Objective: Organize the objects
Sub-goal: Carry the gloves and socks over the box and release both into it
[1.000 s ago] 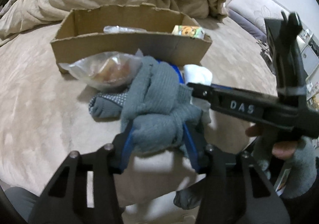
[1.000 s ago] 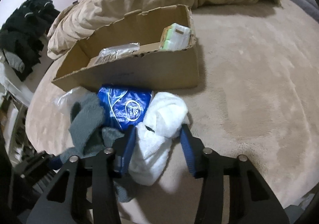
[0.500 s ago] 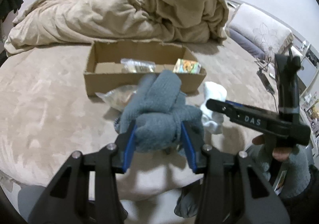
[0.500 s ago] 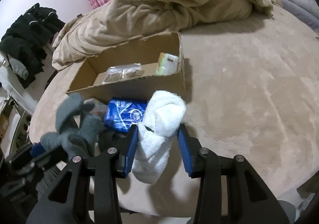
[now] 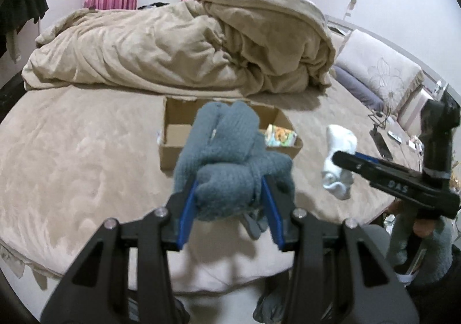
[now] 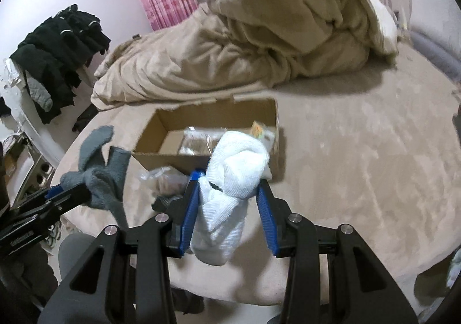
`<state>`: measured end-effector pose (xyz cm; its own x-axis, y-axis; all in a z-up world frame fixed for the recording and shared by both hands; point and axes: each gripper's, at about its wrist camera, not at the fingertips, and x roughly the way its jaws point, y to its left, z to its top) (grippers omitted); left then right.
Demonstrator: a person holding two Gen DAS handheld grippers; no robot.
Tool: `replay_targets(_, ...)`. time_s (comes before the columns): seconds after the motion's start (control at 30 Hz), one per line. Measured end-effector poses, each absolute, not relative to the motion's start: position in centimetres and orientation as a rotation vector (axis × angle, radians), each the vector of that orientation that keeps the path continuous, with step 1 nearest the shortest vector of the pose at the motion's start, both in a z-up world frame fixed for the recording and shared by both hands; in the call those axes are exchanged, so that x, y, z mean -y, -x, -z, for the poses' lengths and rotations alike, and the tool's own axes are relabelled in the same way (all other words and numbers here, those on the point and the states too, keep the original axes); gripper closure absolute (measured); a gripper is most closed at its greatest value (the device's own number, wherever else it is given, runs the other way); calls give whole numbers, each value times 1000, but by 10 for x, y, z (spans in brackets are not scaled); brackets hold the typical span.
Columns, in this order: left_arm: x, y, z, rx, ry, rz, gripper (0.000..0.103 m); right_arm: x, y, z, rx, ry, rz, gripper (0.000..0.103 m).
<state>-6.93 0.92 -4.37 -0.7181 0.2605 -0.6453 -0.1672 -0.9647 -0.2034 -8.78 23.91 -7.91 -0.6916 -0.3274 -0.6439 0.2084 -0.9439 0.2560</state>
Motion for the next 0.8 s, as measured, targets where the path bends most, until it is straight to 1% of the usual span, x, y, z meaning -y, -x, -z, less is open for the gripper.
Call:
replay_targets(0.23, 6, 68, 16, 194, 991, -2745, 59, -233, 86, 47, 192, -961, 2667, 61)
replay_targets(0.43, 16, 71, -6, 206, 951, -2753, 59, -228, 96, 37, 169, -933, 2664, 61)
replay_targets(0.53, 17, 75, -15, 182, 909, -2769, 59, -222, 102, 30, 155, -912, 2663, 61)
replay_targets(0.67, 19, 90, -16, 153, 892, -2786, 58, -217, 116, 27, 144, -896, 2661, 60)
replay_targets(0.8, 20, 116, -2, 168, 937, -2776, 58, -215, 134, 31, 153, -909, 2653, 60)
